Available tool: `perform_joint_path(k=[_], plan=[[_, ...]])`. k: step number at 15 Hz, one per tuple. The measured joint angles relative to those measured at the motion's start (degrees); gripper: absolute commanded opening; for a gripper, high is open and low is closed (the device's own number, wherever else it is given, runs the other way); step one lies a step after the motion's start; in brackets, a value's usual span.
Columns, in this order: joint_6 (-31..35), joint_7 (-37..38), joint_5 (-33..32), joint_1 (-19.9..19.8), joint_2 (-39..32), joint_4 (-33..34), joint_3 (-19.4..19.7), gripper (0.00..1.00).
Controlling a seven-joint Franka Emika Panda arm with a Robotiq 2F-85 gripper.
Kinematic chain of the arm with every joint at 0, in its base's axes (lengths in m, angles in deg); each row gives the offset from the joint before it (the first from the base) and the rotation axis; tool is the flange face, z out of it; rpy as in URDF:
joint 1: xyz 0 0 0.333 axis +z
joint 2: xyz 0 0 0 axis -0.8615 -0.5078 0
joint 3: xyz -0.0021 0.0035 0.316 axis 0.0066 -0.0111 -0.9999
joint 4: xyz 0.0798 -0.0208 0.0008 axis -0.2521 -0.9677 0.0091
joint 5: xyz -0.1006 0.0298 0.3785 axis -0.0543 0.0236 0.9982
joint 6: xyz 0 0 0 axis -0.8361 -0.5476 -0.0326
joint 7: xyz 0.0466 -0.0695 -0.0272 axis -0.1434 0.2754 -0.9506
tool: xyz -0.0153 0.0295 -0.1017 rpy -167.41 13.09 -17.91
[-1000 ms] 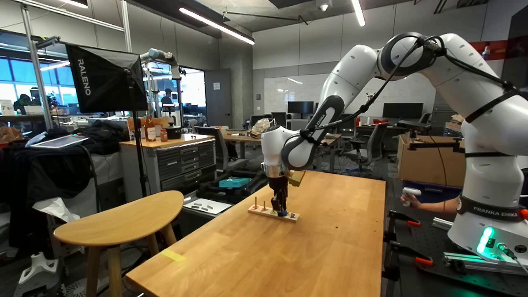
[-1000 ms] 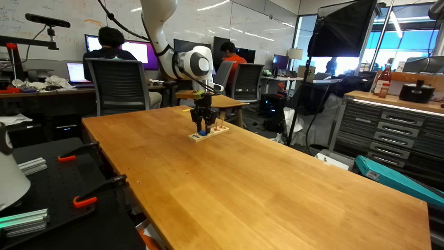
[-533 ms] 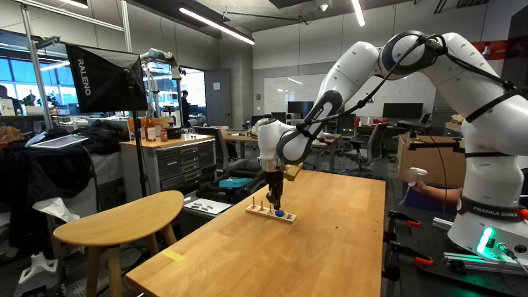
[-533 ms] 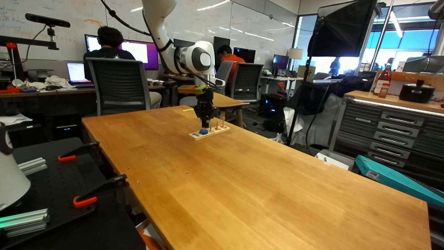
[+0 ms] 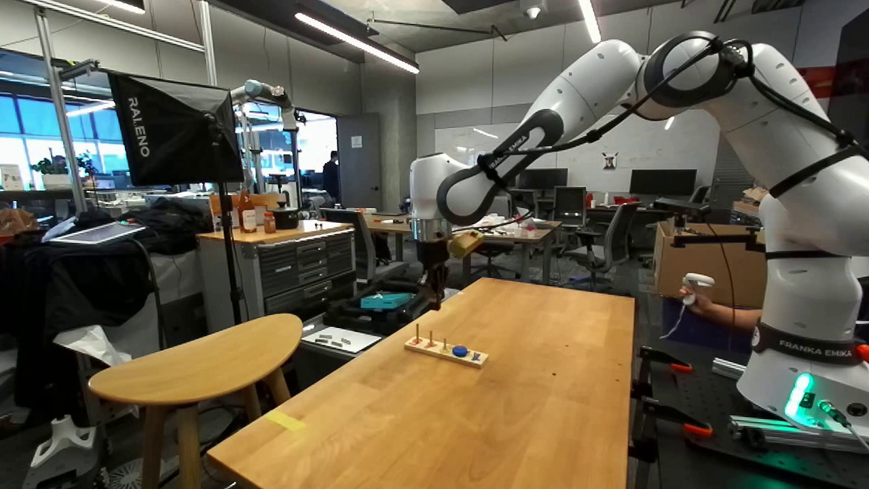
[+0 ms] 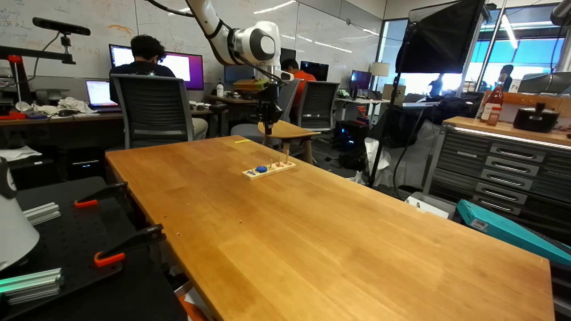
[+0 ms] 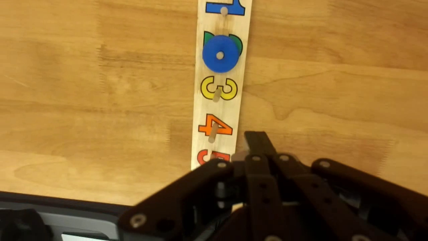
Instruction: Remove the blue ring from the wooden object and place it on the table
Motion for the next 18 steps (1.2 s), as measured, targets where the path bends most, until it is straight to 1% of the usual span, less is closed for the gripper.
perform_joint_path(k=[1,2,5,7,8,10,11,18], plan=[[-0.73,-0.03,0.14,-0.08,0.47,0.39,0.0,0.31],[-1.31,-0.04,0.21,-0.2,0.78,0.57,0.01,0.37],[-2.2,-0.2,0.34,-0.83,0.77,0.38,0.05,0.63],[-2.26,-0.45,0.43,-1.3,0.4,-0.25,0.07,0.76],[-2.26,-0.5,0.5,-1.51,0.11,-0.6,0.07,0.85],[-2.24,-0.62,0.53,-1.86,-0.55,-1.49,0.08,0.99],[-2.19,-0.73,0.53,-1.99,-0.9,-2.0,0.1,1.0],[-0.81,-1.19,0.53,-2.11,-3.8,-5.01,0.25,1.0]])
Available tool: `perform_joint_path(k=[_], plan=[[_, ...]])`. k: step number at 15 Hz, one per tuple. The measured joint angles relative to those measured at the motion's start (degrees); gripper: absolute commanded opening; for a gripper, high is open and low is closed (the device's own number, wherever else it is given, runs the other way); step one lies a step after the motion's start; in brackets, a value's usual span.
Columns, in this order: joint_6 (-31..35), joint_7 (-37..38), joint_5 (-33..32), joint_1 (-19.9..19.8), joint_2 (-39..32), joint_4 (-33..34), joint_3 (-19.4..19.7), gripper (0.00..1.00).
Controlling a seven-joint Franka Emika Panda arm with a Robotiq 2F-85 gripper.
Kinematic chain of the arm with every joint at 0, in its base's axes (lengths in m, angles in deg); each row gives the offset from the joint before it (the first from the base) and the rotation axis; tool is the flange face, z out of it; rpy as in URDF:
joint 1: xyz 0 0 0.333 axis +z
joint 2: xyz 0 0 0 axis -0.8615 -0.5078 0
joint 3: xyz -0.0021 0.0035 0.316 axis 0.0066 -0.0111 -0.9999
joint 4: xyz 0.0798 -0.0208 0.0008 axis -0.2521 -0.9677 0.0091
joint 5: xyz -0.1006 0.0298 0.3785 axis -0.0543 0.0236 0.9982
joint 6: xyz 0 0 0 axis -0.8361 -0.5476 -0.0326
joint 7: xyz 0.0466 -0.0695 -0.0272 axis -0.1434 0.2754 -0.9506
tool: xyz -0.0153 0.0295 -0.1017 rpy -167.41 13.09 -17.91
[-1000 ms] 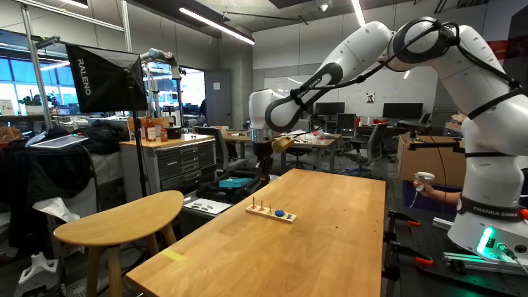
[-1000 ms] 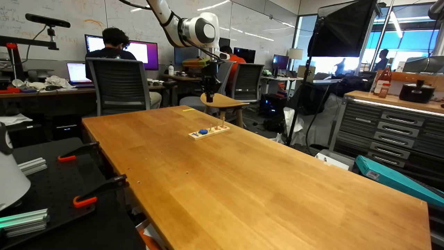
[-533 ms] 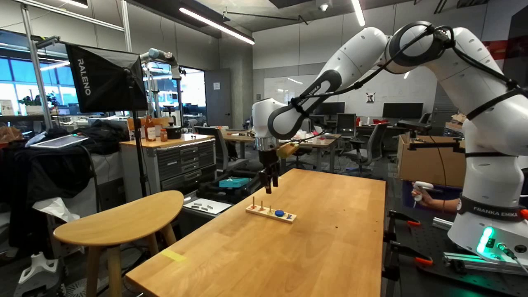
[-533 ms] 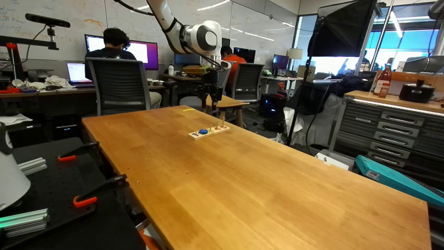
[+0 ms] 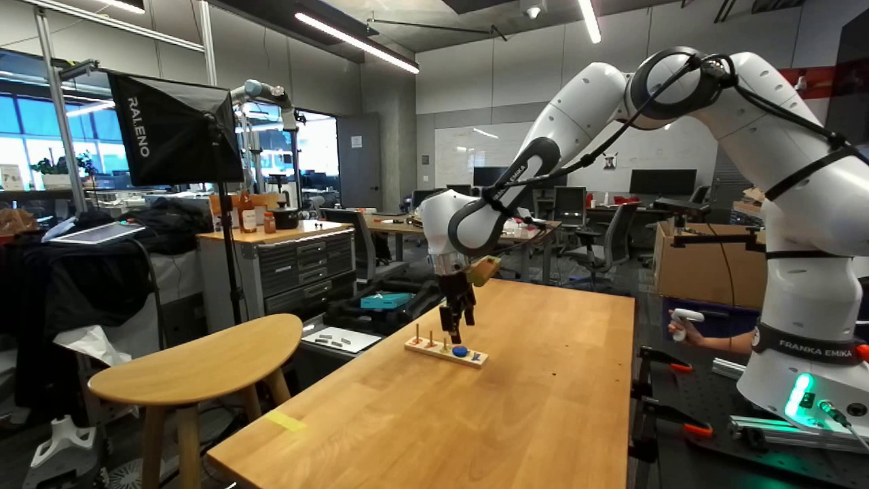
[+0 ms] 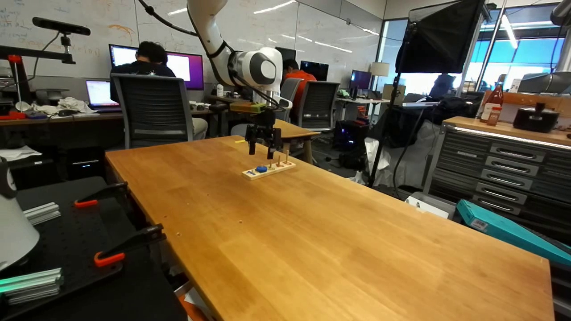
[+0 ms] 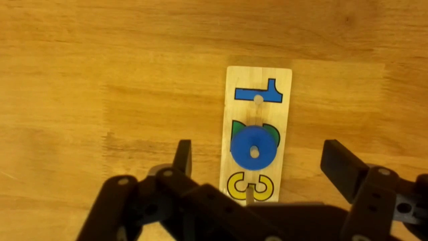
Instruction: Remove the blue ring from the wooden object and place it on the table
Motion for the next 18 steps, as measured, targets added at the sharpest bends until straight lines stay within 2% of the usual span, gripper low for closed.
perform_joint_path(k=[10,11,12,13,18], plan=[[6.91,0.0,0.0,0.03,-3.42,-0.59,-0.04,1.0],[7.65,0.0,0.0,0.04,-3.61,-0.59,-0.04,0.75],[8.13,0.0,0.0,0.04,-3.76,-0.59,-0.04,0.74],[8.55,0.0,0.0,0.04,-3.88,-0.59,-0.04,0.68],[9.23,0.0,0.0,0.05,-3.93,-0.59,-0.05,0.26]])
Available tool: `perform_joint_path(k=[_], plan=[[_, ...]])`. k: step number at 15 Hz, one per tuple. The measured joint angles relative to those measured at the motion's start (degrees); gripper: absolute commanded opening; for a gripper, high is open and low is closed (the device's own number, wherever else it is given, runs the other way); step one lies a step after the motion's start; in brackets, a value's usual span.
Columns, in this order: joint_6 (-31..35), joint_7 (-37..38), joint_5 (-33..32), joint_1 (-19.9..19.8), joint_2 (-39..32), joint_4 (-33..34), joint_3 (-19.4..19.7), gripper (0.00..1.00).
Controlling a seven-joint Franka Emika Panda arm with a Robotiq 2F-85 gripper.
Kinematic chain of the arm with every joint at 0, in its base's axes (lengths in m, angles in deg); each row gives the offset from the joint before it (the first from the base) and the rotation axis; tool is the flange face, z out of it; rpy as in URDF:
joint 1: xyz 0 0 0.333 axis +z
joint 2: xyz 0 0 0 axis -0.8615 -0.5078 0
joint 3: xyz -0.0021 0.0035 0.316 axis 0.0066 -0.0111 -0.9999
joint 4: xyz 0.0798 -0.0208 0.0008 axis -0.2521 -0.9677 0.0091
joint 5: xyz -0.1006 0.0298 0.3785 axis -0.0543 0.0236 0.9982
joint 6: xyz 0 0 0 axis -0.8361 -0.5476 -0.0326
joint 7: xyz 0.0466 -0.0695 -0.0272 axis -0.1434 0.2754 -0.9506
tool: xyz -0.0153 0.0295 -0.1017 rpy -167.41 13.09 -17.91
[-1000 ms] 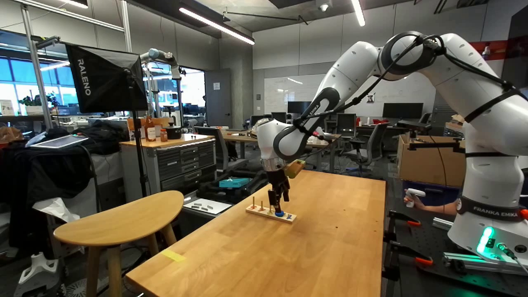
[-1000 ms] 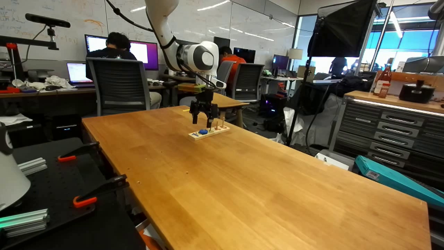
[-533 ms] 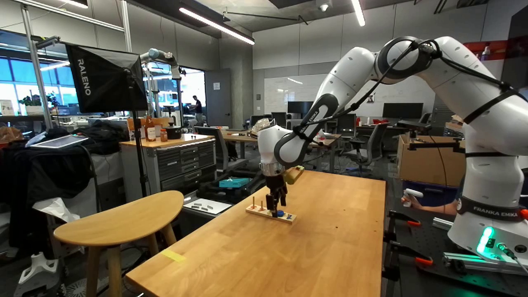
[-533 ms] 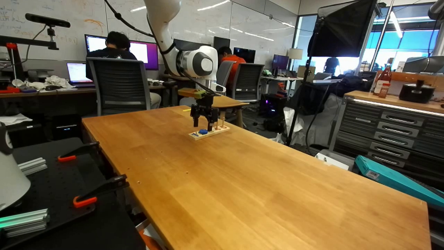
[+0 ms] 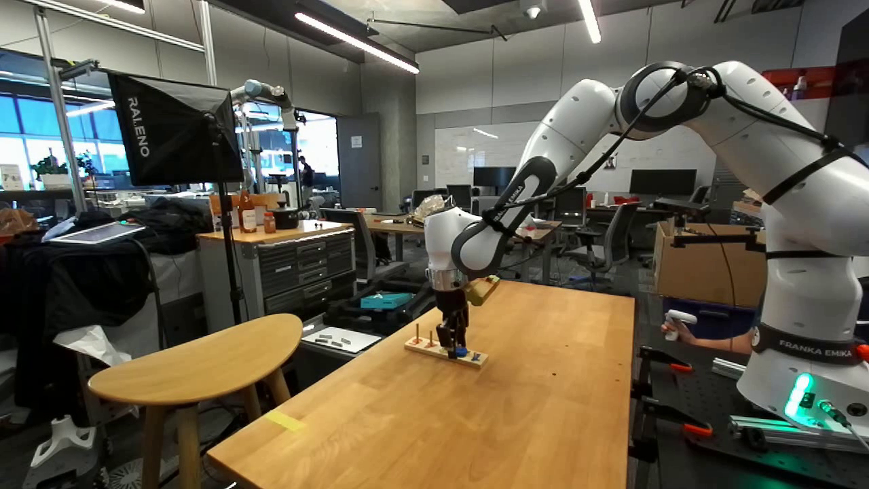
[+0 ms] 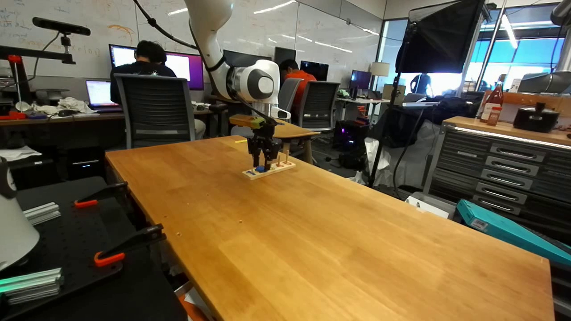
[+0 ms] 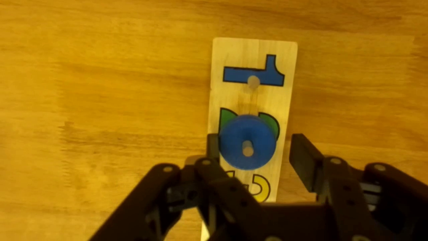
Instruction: Remove the blue ring from the wooden object and place it on the table
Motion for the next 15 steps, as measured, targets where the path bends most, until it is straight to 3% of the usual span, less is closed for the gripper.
perform_joint_path(k=[2,15], plan=[[0.01,0.0,0.0,0.0,0.12,0.12,0.01,0.18],[-2.37,0.03,2.48,0.29,1.69,3.83,-1.38,0.18]])
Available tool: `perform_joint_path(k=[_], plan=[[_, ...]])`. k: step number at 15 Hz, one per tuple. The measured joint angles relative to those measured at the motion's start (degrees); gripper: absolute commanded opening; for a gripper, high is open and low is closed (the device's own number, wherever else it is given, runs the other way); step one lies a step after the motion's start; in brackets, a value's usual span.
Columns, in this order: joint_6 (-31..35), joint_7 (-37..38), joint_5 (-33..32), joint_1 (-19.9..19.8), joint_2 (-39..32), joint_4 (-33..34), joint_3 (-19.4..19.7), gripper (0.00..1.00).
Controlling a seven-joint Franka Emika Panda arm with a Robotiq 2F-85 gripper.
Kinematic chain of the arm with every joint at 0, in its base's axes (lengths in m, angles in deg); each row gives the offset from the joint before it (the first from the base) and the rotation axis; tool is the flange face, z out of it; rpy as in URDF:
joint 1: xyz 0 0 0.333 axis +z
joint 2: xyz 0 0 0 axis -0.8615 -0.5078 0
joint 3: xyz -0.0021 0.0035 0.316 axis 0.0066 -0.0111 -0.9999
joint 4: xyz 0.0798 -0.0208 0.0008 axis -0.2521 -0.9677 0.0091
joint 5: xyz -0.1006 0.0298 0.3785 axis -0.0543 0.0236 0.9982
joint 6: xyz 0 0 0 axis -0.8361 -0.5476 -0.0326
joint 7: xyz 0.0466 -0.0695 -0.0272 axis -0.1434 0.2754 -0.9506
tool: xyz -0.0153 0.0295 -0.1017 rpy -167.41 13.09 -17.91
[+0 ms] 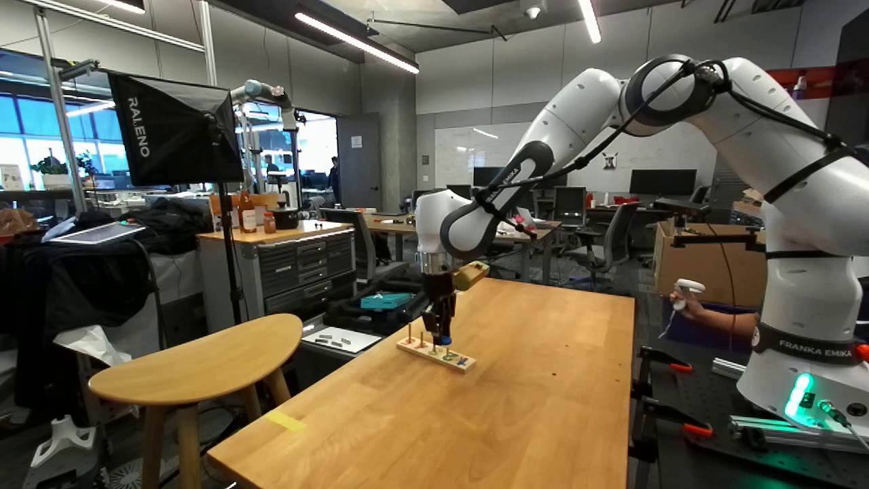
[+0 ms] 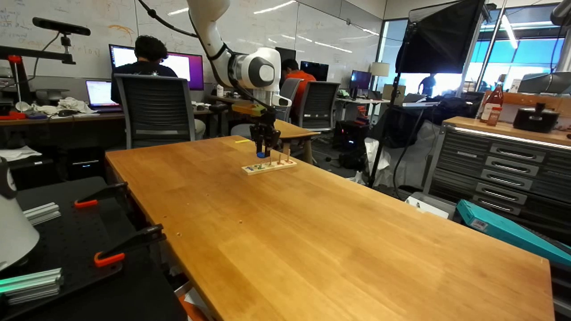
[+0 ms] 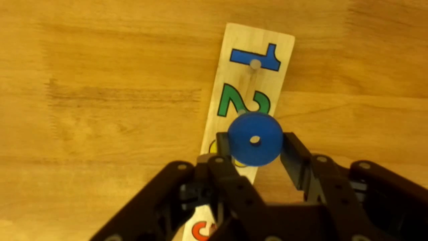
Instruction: Remove the blue ring from the wooden object and place it on the table
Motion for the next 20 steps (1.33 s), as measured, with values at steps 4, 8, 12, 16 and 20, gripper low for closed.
perform_joint_path(k=[4,8,12,16,20], plan=[[-2.04,0.01,0.14,0.11,2.11,1.79,0.92,0.18],[-2.57,0.04,-1.29,-0.38,2.53,1.3,5.08,0.18],[-2.61,0.05,-4.23,-1.39,1.92,-1.35,7.93,0.18],[-2.24,0.38,-6.35,-1.64,0.98,-5.14,8.74,0.18],[-1.57,1.22,-6.57,-1.59,-0.26,-7.18,8.7,0.83]])
